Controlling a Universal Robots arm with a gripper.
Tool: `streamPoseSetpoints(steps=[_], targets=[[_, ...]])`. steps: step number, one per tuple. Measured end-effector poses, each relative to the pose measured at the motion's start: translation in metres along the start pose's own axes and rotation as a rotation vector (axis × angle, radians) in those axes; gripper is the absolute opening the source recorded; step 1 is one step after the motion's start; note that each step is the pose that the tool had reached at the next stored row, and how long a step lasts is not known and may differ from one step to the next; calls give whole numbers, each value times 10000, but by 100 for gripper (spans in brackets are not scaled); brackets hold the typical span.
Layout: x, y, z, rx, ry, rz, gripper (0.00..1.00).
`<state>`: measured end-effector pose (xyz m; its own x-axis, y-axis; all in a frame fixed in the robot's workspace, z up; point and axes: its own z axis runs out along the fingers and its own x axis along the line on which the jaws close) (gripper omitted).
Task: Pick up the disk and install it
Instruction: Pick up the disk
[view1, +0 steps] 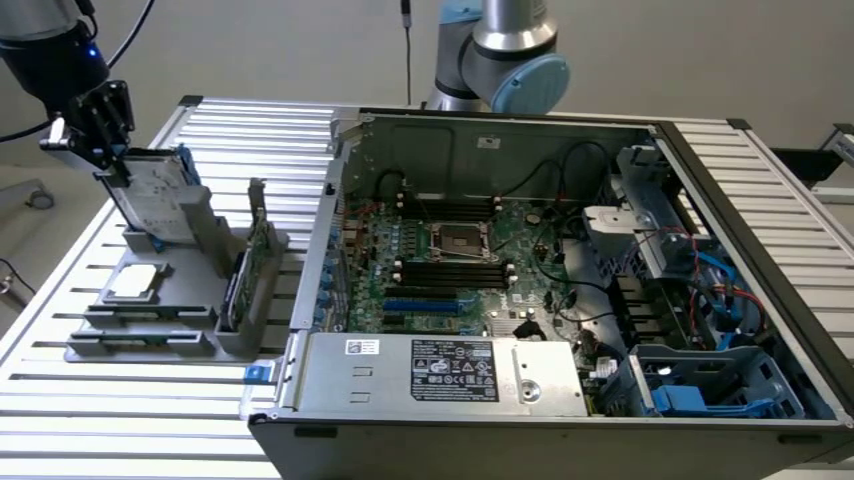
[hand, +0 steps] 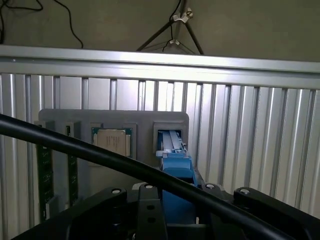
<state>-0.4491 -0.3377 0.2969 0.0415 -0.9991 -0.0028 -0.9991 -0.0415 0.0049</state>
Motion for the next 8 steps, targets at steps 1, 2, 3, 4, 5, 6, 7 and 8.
streamPoseSetpoints(steps=[1, 2, 3, 4, 5, 6, 7, 8], targets=[[0, -1, -36, -15, 0, 0, 33], [0, -2, -78, -28, -1, 0, 33], [0, -3, -124, -42, -1, 0, 33], [-1, -4, -168, -50, -2, 0, 33], [-1, -4, -216, -57, -2, 1, 33], [-1, -4, -263, -63, -2, 1, 33], [-1, -5, -308, -62, -2, 1, 33], [-1, -6, -353, -63, -2, 1, 33]])
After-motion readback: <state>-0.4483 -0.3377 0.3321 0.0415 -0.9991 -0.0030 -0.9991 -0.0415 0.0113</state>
